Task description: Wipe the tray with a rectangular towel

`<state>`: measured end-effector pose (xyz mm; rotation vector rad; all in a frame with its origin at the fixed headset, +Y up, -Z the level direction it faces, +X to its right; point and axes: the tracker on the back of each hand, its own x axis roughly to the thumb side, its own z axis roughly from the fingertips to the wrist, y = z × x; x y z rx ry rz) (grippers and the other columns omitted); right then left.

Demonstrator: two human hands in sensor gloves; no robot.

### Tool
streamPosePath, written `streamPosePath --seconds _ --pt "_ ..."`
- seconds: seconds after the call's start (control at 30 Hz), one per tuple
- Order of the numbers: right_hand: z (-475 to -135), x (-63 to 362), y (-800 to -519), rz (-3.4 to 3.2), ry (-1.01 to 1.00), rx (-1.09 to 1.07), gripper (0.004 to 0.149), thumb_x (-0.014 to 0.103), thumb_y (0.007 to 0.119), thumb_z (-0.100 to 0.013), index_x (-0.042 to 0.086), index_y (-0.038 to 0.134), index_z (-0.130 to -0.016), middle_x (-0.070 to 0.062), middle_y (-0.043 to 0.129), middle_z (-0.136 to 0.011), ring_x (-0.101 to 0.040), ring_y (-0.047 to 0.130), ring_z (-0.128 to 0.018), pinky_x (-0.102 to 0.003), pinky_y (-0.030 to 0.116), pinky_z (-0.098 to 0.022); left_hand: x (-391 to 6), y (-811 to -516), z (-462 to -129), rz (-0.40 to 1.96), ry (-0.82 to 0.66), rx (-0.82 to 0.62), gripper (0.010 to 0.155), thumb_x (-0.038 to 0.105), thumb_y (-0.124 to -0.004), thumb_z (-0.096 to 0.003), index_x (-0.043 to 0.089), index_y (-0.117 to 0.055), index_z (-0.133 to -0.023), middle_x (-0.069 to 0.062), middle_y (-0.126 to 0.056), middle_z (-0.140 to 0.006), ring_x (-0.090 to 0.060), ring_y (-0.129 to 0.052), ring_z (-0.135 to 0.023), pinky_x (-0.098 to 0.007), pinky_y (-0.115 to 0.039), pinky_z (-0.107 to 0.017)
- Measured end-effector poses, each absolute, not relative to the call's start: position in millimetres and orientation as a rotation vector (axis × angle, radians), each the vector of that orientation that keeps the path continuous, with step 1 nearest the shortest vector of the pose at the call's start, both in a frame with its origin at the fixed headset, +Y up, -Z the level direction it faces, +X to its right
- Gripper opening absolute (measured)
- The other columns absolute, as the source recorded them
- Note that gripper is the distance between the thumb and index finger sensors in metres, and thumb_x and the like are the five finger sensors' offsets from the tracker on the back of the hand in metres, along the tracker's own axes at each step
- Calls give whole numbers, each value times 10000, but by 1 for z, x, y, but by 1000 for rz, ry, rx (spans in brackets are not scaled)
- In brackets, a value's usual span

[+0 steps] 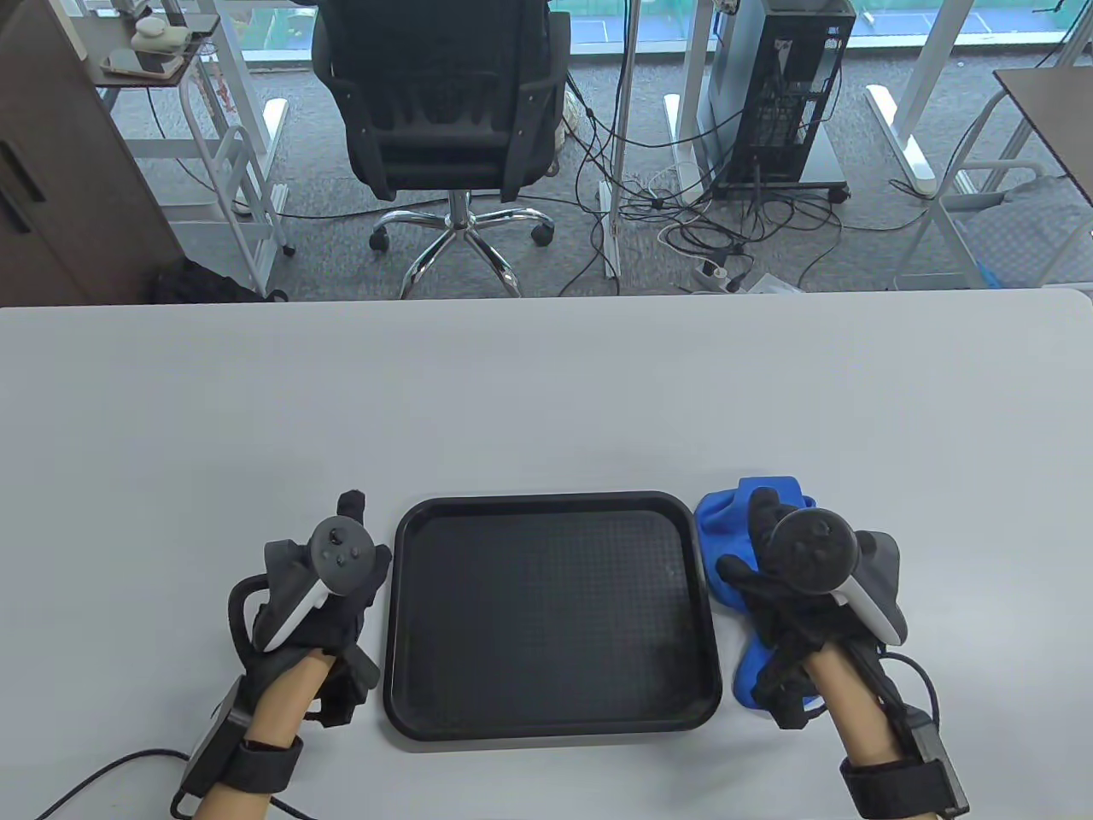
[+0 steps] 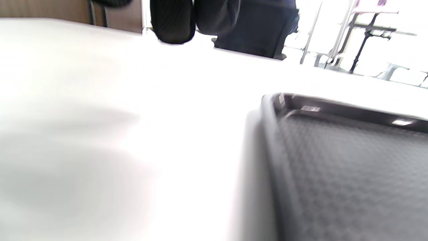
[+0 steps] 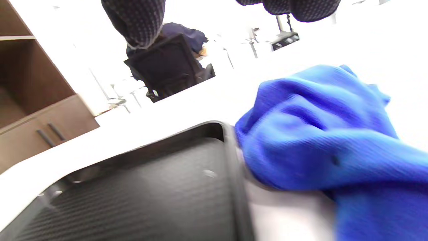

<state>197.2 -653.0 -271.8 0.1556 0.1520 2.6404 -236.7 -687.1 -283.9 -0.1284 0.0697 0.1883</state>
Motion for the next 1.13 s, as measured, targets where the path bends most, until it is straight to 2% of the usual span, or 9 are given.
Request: streamPosePath --seconds 0.17,0.4,0.6,1.13 --pt "-262 150 -643 2644 113 303 784 368 768 -495 49 309 -1045 -313 295 -1035 -583 408 -925 -666 481 -659 -210 -661 -271 204 -47 -24 730 501 -535 -543 246 -172 -1124 -117 -363 -1236 -462 -428 -1149 -782 -325 -684" --pt "-256 107 -669 2599 -35 443 765 370 759 -496 77 311 -1042 -286 277 -1047 -563 399 -942 -673 464 -667 -183 -671 -256 262 -180 -11 726 503 -537 -544 245 -197 -1132 -92 -347 -1242 -431 -331 -1184 -778 -247 -683" --pt "-256 103 -697 2711 41 458 750 368 757 -492 88 326 -1039 -270 299 -1048 -549 409 -948 -676 458 -669 -178 -692 -251 229 -216 -94 728 495 -540 -544 237 -194 -1131 -93 -328 -1240 -426 -280 -1184 -764 -227 -691" --pt "-257 104 -708 2717 124 443 734 355 754 -493 77 343 -1035 -288 318 -1037 -551 422 -941 -669 473 -664 -176 -699 -251 217 -203 -132 722 478 -534 -548 221 -194 -1130 -108 -333 -1235 -435 -287 -1177 -759 -235 -692"
